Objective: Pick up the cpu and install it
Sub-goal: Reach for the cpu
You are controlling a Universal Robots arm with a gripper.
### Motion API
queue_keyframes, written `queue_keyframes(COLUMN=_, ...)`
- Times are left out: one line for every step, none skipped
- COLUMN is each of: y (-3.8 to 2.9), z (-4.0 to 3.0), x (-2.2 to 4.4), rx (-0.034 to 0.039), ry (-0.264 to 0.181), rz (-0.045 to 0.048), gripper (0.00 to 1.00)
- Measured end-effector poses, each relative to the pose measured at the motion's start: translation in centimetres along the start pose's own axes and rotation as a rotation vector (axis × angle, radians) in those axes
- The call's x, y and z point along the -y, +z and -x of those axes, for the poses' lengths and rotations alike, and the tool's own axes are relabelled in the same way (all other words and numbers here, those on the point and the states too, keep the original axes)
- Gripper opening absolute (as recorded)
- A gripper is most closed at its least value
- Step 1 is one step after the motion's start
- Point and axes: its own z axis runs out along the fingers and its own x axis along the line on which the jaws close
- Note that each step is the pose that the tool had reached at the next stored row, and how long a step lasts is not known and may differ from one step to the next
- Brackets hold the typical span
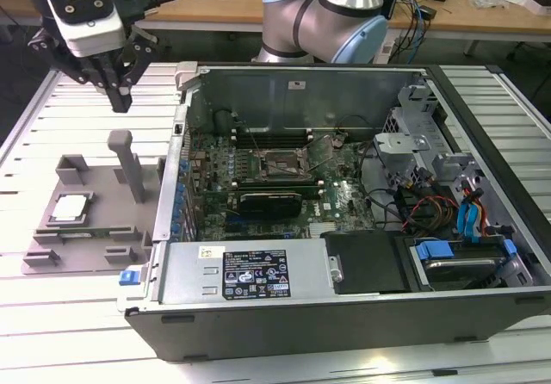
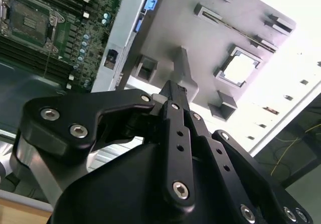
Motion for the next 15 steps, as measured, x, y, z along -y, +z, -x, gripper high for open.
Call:
queue_keyframes(y=-0.01, z=-0.31, x=0.02, rx=0.0, ry=0.0, rz=0.0, gripper=0.11)
queue_keyframes(y=-0.02, z=-0.68, x=0.05, rx=0.0, ry=0.0, rz=-0.0001, gripper=0.11)
queue_keyframes(y=-0.03, z=-0.92, x=0.07, rx=0.0, ry=0.0, rz=0.0, gripper=0.11)
queue_keyframes(y=-0.03, z=-1.15, x=0.09, rx=0.0, ry=0.0, rz=0.0, gripper=0.11)
queue_keyframes(y=-0.04, z=-1.37, x=0.1, rx=0.0, ry=0.0, rz=0.0, gripper=0.11)
queue_keyframes(y=-0.04, z=-1.54, x=0.12, rx=0.0, ry=0.0, rz=-0.0001, gripper=0.11)
queue_keyframes(y=-0.05, z=-1.88, x=0.14, rx=-0.0001, ry=0.0, rz=-0.0001, gripper=0.11)
queue_keyframes(y=-0.05, z=-2.32, x=0.17, rx=0.0, ry=0.0, rz=0.0, gripper=0.11)
queue_keyframes(y=-0.05, z=-2.71, x=0.2, rx=0.0, ry=0.0, rz=0.0, gripper=0.11)
queue_keyframes(y=-0.06, z=-2.93, x=0.22, rx=0.0, ry=0.0, rz=0.0, gripper=0.11)
queue_keyframes(y=-0.06, z=-3.11, x=0.24, rx=0.0, ry=0.0, rz=0.0, gripper=0.11)
queue_keyframes(y=-0.06, z=-3.29, x=0.25, rx=0.0, ry=0.0, rz=-0.0001, gripper=0.11)
queue_keyframes(y=-0.05, z=-3.44, x=0.26, rx=0.0, ry=0.0, rz=-0.0001, gripper=0.11)
queue_keyframes(y=-0.03, z=-3.87, x=0.29, rx=-0.0001, ry=0.0, rz=-0.0001, gripper=0.11)
queue_keyframes(y=0.04, z=-4.34, x=0.33, rx=-0.0001, ry=0.0, rz=-0.0001, gripper=0.11)
